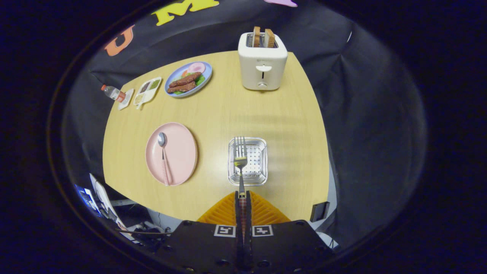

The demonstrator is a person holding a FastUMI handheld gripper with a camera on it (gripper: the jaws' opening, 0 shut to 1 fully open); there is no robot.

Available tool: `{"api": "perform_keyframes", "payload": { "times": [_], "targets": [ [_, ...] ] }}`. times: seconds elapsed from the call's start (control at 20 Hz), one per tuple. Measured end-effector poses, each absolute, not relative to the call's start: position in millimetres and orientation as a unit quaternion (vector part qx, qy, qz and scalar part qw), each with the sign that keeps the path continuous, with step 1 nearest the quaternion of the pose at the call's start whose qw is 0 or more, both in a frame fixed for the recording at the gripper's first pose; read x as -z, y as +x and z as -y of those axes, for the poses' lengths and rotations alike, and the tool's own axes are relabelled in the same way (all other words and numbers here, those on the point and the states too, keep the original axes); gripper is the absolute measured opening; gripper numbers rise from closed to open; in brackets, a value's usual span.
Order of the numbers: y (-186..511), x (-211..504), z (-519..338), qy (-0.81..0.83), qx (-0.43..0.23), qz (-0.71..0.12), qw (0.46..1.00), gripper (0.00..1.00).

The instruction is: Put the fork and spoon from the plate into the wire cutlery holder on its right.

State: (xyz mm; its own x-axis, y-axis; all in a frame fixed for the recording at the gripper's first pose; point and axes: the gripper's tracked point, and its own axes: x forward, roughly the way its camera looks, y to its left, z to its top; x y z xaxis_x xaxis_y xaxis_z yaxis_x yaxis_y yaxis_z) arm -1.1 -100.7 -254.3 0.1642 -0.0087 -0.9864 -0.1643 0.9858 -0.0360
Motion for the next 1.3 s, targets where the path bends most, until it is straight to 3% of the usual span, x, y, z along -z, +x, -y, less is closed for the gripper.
{"api": "perform_keyframes", "payload": {
  "times": [0.75,1.3],
  "targets": [
    [10.5,293.4,107.9,-0.116,-0.057,-0.764,0.632,0.01],
    [23.0,301.4,107.5,-0.112,-0.057,-0.760,0.638,0.09]
  ]
}}
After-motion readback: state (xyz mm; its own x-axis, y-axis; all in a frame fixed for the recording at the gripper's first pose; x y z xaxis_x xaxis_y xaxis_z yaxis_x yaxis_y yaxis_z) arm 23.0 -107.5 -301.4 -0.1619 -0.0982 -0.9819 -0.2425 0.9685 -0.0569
